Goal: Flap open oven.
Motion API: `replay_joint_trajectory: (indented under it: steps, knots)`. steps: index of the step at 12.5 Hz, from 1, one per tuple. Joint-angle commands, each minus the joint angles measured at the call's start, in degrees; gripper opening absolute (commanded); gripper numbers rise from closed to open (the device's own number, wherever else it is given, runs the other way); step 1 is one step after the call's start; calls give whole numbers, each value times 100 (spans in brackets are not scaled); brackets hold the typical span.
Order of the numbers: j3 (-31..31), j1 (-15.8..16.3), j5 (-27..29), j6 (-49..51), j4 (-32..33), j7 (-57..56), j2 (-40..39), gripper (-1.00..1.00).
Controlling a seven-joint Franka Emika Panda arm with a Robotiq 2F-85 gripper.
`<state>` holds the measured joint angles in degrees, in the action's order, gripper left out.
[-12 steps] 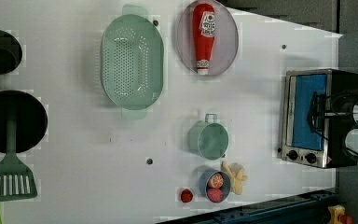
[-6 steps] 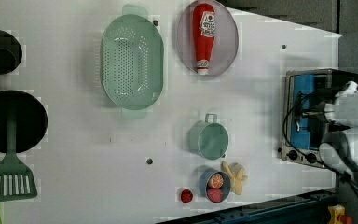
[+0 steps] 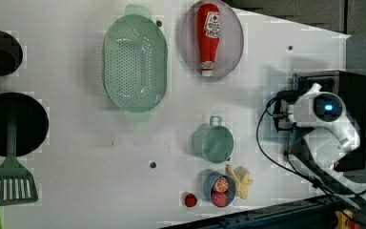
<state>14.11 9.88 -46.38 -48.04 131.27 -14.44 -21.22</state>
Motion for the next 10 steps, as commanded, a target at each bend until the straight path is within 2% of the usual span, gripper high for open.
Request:
replay_joint_trajectory:
  steps: [1, 3, 6, 7, 10]
  knots:
    - [-101, 89, -144, 9, -223, 782, -555, -65]
    - [-112, 115, -133, -242, -436, 784, -882, -65]
    - [-114, 113, -15, -304, -585, 783, -761, -65]
    - [-115, 112, 287, -310, -596, 784, -569, -65]
    - [-84, 86, 1925, -267, -616, 778, 306, -65]
